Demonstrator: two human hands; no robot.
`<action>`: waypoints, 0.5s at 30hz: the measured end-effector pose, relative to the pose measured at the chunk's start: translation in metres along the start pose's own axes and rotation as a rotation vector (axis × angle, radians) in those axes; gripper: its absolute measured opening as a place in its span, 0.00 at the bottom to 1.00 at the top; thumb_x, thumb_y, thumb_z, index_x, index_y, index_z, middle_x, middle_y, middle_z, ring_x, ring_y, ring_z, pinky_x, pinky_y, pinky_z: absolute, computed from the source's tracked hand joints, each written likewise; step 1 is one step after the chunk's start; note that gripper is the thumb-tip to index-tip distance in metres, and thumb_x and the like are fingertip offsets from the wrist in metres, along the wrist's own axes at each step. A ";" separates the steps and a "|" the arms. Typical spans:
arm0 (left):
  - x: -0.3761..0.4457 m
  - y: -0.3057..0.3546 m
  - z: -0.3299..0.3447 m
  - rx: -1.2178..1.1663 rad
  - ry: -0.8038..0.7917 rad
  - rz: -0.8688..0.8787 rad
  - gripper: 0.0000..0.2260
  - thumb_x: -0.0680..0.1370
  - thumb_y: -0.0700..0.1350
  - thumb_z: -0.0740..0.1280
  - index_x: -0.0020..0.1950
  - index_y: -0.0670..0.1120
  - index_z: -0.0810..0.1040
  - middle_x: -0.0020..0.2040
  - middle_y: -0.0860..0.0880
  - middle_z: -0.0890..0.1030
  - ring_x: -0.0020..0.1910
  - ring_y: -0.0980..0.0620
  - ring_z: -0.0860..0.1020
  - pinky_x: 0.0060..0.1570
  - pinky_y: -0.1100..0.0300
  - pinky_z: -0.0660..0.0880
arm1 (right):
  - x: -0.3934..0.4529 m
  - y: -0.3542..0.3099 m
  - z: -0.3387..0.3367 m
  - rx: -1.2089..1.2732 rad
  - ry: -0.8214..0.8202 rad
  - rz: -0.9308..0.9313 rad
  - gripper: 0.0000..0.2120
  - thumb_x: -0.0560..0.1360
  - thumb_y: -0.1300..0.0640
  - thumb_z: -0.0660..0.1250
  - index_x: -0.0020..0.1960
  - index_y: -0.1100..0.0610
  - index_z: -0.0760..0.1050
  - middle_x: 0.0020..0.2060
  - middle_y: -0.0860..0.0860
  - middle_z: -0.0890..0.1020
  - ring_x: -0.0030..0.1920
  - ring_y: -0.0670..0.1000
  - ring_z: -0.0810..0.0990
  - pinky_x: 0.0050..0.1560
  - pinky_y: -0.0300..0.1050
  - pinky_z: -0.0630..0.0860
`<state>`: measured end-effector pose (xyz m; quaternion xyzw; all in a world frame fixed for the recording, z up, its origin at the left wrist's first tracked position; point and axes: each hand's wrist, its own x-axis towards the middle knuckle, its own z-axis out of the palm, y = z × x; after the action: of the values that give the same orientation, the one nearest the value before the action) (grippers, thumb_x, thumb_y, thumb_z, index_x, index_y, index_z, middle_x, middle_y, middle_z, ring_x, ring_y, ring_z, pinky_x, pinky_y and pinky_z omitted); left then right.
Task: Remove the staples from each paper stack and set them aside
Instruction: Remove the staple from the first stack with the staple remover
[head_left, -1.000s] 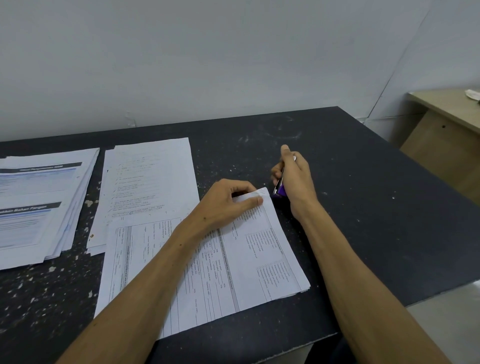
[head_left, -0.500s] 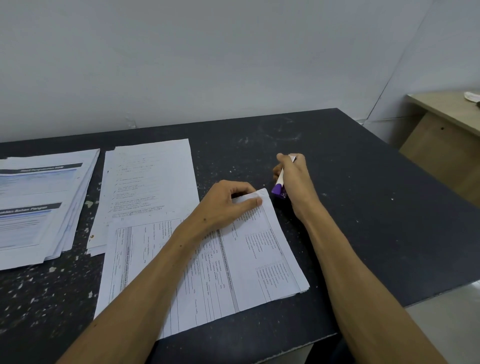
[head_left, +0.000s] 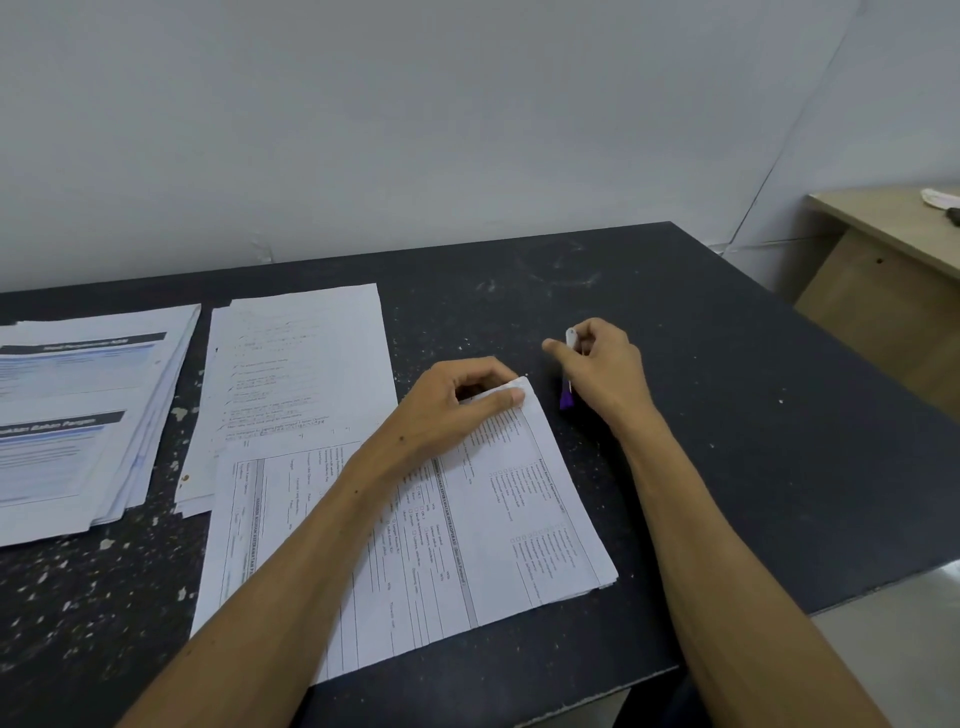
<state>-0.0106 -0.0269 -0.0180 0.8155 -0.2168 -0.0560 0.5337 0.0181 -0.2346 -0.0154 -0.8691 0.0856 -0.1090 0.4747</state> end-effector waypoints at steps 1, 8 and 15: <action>0.000 0.000 0.000 -0.012 0.003 0.001 0.05 0.81 0.51 0.70 0.54 0.54 0.84 0.48 0.59 0.85 0.49 0.59 0.85 0.45 0.70 0.78 | 0.000 0.001 0.001 -0.027 0.000 -0.016 0.12 0.77 0.47 0.73 0.50 0.55 0.78 0.43 0.50 0.81 0.49 0.52 0.80 0.46 0.43 0.75; 0.000 -0.001 -0.001 -0.047 0.037 -0.007 0.05 0.80 0.51 0.72 0.54 0.53 0.86 0.48 0.60 0.86 0.50 0.59 0.85 0.44 0.71 0.76 | -0.001 -0.004 0.000 -0.258 -0.035 -0.078 0.12 0.76 0.48 0.76 0.54 0.54 0.83 0.43 0.48 0.83 0.42 0.44 0.81 0.43 0.39 0.75; -0.001 0.000 -0.002 -0.062 0.054 -0.018 0.06 0.79 0.51 0.73 0.54 0.53 0.87 0.48 0.59 0.87 0.49 0.57 0.85 0.44 0.70 0.77 | -0.004 -0.007 -0.001 -0.364 -0.087 -0.109 0.13 0.75 0.49 0.77 0.57 0.54 0.83 0.49 0.49 0.83 0.50 0.48 0.82 0.53 0.46 0.80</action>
<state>-0.0110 -0.0249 -0.0173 0.8015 -0.1934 -0.0456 0.5640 0.0141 -0.2303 -0.0091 -0.9479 0.0360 -0.0796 0.3062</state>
